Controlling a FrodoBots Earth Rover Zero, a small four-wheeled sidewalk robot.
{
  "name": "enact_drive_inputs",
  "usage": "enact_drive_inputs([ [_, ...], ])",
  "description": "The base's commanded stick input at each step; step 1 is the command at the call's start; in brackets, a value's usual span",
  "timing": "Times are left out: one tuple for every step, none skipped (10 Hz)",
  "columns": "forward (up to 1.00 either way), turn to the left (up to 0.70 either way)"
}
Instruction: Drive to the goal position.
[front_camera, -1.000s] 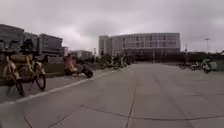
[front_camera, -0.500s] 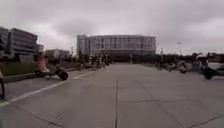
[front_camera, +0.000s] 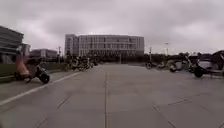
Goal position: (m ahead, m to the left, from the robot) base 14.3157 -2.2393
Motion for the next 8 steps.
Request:
enact_drive_inputs([
  [0.7,0.0],
  [0.7,0.0],
  [0.7,0.0],
  [0.7,0.0],
  [0.7,0.0],
  [0.7,0.0],
  [0.7,0.0],
  [0.7,0.0],
])
